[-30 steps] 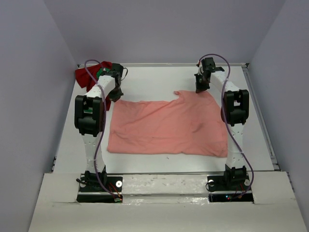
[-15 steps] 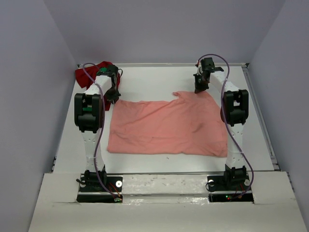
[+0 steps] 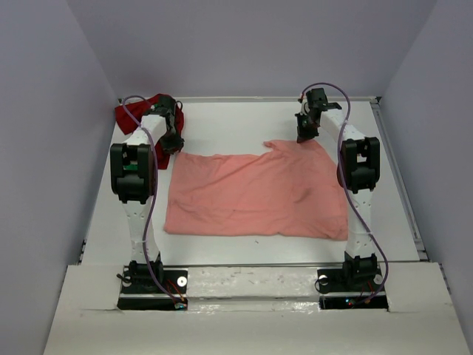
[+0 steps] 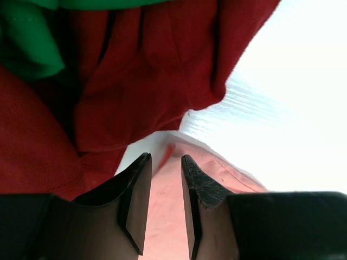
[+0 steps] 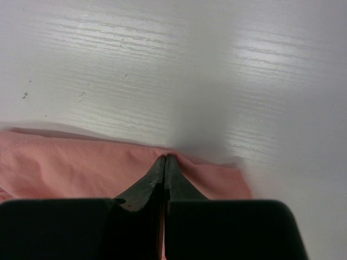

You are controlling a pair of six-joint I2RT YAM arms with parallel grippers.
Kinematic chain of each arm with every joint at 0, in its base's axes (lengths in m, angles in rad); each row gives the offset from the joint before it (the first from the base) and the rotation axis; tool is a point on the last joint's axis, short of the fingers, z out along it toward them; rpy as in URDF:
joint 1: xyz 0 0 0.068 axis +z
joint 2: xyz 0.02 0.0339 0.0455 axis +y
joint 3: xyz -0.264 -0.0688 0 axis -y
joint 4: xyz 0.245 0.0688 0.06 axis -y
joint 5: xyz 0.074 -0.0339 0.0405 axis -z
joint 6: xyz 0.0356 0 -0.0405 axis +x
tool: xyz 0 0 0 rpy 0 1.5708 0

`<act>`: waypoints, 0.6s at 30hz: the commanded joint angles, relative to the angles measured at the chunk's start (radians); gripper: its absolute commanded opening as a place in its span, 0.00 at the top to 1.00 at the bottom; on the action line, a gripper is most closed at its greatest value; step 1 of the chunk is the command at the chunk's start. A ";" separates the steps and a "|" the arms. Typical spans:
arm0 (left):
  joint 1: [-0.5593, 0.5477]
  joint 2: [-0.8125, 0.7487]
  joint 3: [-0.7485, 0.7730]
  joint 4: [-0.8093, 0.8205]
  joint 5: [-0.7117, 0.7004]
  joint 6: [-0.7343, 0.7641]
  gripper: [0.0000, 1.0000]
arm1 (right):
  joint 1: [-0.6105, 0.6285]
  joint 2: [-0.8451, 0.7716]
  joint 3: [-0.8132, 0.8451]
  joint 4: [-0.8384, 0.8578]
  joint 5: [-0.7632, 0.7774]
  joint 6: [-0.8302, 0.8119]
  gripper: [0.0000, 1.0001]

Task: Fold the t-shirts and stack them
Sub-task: Fold the tshirt

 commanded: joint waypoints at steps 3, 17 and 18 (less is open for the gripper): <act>0.005 -0.073 0.021 0.041 0.121 0.032 0.61 | 0.011 -0.037 0.010 -0.008 -0.011 -0.013 1.00; 0.020 -0.004 0.079 0.016 0.128 0.026 0.62 | 0.011 -0.044 0.005 -0.013 0.004 -0.012 1.00; 0.019 -0.004 0.082 0.015 0.126 0.026 0.62 | 0.011 -0.046 0.004 -0.011 0.006 -0.010 1.00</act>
